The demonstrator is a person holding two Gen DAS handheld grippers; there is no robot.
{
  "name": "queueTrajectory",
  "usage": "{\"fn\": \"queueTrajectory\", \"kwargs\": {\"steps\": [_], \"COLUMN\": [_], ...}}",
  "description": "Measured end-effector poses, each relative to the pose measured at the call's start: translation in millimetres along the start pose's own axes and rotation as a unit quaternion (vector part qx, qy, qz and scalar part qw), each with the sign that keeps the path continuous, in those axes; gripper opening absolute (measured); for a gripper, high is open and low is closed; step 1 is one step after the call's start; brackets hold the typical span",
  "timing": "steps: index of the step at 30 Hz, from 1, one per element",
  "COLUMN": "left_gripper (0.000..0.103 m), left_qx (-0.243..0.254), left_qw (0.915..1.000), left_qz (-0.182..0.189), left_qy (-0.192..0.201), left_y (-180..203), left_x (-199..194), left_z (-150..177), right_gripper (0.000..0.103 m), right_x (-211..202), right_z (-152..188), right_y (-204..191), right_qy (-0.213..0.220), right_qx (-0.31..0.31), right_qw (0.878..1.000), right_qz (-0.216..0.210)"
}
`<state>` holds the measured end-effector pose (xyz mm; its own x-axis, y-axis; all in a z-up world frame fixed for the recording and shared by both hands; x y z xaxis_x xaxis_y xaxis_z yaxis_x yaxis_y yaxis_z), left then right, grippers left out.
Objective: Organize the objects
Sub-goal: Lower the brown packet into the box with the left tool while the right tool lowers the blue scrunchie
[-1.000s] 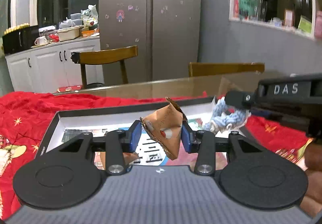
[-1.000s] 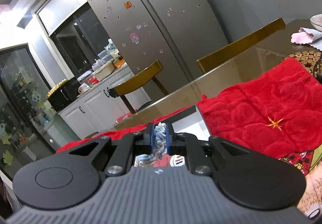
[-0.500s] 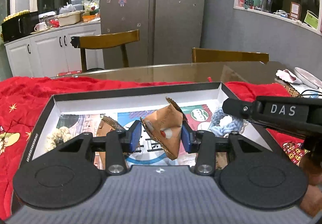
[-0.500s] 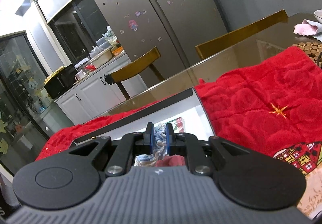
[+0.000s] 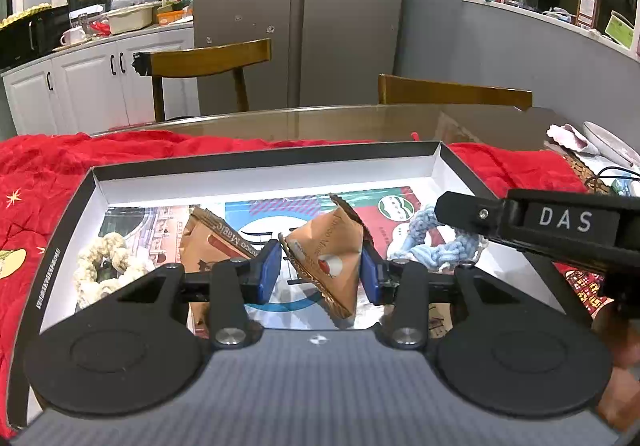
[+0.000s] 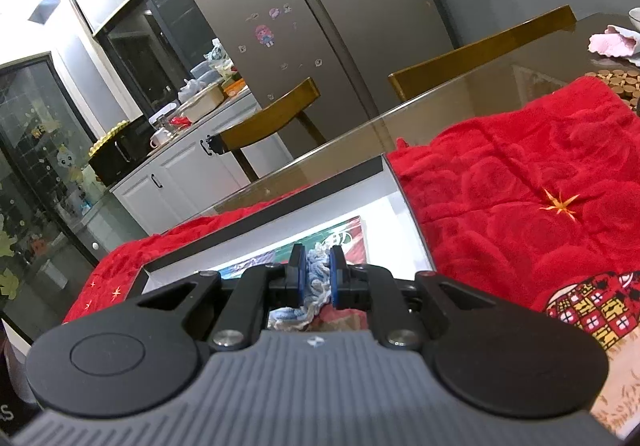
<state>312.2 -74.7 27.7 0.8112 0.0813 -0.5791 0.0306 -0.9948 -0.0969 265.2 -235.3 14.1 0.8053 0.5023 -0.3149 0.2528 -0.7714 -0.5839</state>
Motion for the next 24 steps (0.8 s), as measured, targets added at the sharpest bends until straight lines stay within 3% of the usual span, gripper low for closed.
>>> {"fn": "queueTrajectory", "kwargs": {"steps": [24], "left_gripper": [0.048], "left_qx": [-0.006], "left_qw": [0.9997], "left_qz": [0.009], "left_qy": [-0.023], "left_y": [-0.6], "left_x": [10.7], "left_z": [4.4], "right_gripper": [0.015], "right_x": [5.5], "right_z": [4.1], "right_y": [1.6], "right_qy": [-0.023], "right_qx": [-0.016], "right_qw": [1.000], "right_qz": [0.013]}}
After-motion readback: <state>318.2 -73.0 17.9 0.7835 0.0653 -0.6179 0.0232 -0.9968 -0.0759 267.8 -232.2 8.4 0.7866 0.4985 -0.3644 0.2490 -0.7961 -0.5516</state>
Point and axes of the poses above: each gripper's, at about its wrist camera, not at the fingertips, and x roughly the way its jaws point, y to its right, z to its underside, the point moved 1 cm from there along x, roughly the way its jaws point, and after that the axes turned 15 degrees about -z, right-handed, at the moved point
